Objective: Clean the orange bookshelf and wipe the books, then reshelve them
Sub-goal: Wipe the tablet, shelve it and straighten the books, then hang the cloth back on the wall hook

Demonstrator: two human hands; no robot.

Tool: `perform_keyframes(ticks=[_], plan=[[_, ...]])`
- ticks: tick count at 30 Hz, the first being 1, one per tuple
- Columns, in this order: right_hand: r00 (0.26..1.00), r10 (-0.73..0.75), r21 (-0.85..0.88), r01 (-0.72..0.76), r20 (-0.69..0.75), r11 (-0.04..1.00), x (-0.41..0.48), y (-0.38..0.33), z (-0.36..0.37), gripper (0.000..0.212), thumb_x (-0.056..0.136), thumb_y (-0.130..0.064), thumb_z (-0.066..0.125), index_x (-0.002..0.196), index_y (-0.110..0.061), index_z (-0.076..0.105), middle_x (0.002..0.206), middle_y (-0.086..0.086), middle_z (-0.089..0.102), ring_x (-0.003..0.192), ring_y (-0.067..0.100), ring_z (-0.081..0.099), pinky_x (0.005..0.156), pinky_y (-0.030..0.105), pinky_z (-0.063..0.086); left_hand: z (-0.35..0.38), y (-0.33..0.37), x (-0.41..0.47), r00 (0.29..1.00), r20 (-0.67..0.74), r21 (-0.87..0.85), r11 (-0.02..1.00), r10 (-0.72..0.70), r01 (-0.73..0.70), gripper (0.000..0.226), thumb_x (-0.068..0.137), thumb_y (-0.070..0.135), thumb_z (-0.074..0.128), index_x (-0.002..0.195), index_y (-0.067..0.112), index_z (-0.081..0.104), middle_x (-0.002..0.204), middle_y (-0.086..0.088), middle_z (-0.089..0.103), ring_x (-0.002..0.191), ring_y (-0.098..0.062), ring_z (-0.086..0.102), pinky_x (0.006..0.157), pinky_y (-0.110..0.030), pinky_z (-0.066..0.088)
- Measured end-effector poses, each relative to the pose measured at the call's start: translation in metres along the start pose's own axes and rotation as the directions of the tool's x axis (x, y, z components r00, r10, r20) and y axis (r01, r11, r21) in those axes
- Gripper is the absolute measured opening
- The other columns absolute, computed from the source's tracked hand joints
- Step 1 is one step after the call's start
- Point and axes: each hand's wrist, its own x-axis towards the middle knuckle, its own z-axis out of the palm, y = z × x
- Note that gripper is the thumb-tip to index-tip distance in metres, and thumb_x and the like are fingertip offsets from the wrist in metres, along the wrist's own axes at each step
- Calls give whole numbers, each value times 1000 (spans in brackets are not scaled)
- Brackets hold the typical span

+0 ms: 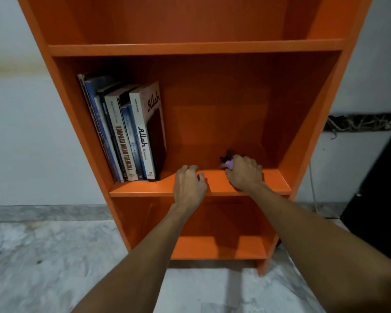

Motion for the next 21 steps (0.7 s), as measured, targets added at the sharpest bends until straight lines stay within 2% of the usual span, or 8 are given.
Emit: perform_keyframes(ticks=[3, 5, 7, 9, 13, 17, 19, 21], plan=[[997, -74, 115, 73, 8, 991, 0, -3, -1, 24, 86, -14, 58, 105, -24, 68, 107, 7, 66, 105, 35, 61, 75, 37, 48, -2, 6, -3, 996, 83, -29, 999, -39, 42, 29, 98, 19, 49, 117, 5, 65, 118, -12, 62, 113, -26, 54, 91, -33, 42], [993, -110, 185, 101, 36, 978, -11, -12, -16, 29, 86, -11, 60, 113, -20, 65, 108, 9, 66, 103, 36, 61, 66, 34, 40, -14, 12, -7, 986, 136, -56, 993, -94, 103, 28, 98, 16, 48, 114, 3, 67, 116, -13, 64, 109, -27, 57, 89, -34, 44], [987, -147, 260, 124, 69, 958, -26, -23, -33, 38, 85, -12, 64, 122, -22, 63, 114, 10, 66, 105, 35, 61, 67, 33, 41, -34, 21, -8, 966, 168, -109, 971, -195, 214, 26, 98, 13, 47, 109, 2, 68, 109, -15, 67, 99, -30, 61, 81, -37, 46], [980, -161, 352, 109, 121, 930, -44, -39, -55, 43, 80, -15, 66, 122, -27, 64, 115, 5, 66, 103, 32, 64, 70, 37, 49, -58, 32, -10, 930, 225, -143, 934, -291, 327, 24, 96, 11, 47, 100, 1, 69, 100, -18, 69, 93, -35, 63, 76, -40, 45], [957, -148, 401, 37, 251, 916, -86, -81, -116, 50, 71, -29, 51, 118, -32, 65, 109, 1, 68, 97, 29, 65, 72, 36, 50, -119, 59, -21, 814, 355, -195, 815, -460, 545, 20, 95, 10, 46, 81, 2, 60, 88, -24, 66, 83, -39, 59, 64, -40, 41], [935, -188, 489, 18, 301, 872, -125, -122, -193, 53, 69, -24, 48, 117, -24, 69, 112, 5, 70, 101, 29, 64, 77, 36, 48, -200, 95, -32, 693, 430, -301, 631, -579, 715, 19, 94, 9, 47, 84, 7, 63, 67, -5, 56, 58, -20, 45, 53, -29, 31], [906, -207, 519, -15, 368, 855, -139, -139, -232, 42, 76, -19, 53, 114, -22, 70, 109, 4, 71, 96, 26, 64, 75, 35, 48, -243, 113, -33, 654, 437, -339, 561, -617, 755, 18, 94, 7, 48, 91, 3, 66, 70, -3, 59, 59, -17, 47, 53, -26, 34], [880, -236, 557, -39, 413, 829, -151, -149, -258, 37, 84, -5, 57, 111, -26, 69, 104, -1, 73, 87, 15, 62, 72, 31, 47, -279, 127, -36, 640, 430, -369, 523, -637, 768, 17, 93, 3, 50, 100, 1, 66, 88, -6, 67, 76, -24, 58, 62, -29, 41]])
